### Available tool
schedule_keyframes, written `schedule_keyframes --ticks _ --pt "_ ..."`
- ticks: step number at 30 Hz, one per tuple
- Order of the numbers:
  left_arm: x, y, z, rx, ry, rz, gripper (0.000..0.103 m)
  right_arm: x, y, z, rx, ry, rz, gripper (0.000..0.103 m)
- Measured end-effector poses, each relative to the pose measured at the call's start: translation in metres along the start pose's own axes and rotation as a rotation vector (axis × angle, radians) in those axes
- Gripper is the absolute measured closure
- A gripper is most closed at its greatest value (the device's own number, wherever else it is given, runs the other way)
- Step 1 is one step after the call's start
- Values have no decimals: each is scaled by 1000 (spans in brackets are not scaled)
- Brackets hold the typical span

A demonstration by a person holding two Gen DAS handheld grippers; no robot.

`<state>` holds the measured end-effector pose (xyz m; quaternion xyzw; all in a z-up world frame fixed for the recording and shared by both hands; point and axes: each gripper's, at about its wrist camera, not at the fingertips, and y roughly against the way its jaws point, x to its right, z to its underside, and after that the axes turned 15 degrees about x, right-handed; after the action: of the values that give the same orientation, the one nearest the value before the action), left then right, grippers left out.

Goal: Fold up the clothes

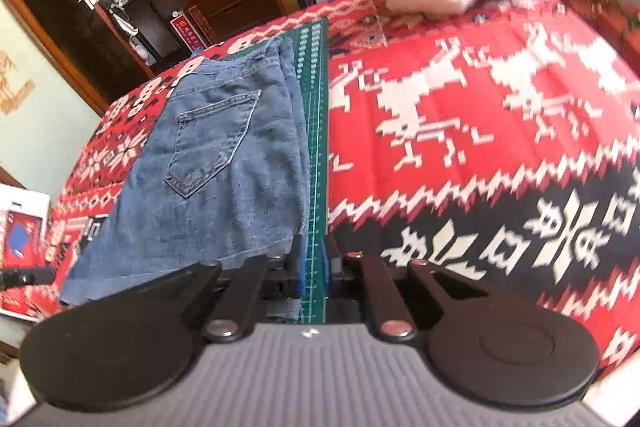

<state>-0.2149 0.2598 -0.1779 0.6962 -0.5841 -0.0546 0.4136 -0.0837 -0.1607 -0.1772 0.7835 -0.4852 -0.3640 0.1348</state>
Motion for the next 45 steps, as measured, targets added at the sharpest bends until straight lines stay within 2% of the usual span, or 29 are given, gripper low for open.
schedule_keyframes --ticks 6,9,11,16,19,21,24,26,30,34,39,42,44,45 --pt "-3 -11 5 -40 81 13 77 -1 -10 2 -31 -32 -31 91" --pt "-5 -16 8 -61 122 20 96 -2 -13 3 -43 -27 -32 91" --pt "-3 -16 7 -58 118 22 97 -4 -12 3 -43 -16 -34 96" --pt "9 4 -11 15 60 39 97 -13 -4 -1 -30 13 -49 100" --pt "8 9 -20 47 51 35 98 -17 5 -6 -19 -20 -62 100" --pt "2 2 -17 34 52 16 97 -18 10 -8 -12 -32 -64 100" --pt "-8 -16 1 -44 43 -12 97 -18 11 -4 -17 -28 -53 101" --pt "-12 -23 14 -64 40 -27 97 -14 6 3 -36 -37 -33 103" --pt "-16 -21 19 -41 62 -34 97 -7 0 14 -39 -55 -17 103" --pt "-12 -16 18 -28 30 -40 97 -9 1 15 -40 -37 -19 103" --pt "-15 -15 21 -38 22 -65 87 -10 2 16 -48 -12 -13 103" --pt "-16 -2 16 -9 25 -77 88 -9 7 14 -42 0 -3 103" --pt "-13 8 10 17 7 -77 95 -9 12 12 -34 14 3 103" --pt "-9 12 6 34 0 -69 95 -10 15 10 -28 19 1 103"
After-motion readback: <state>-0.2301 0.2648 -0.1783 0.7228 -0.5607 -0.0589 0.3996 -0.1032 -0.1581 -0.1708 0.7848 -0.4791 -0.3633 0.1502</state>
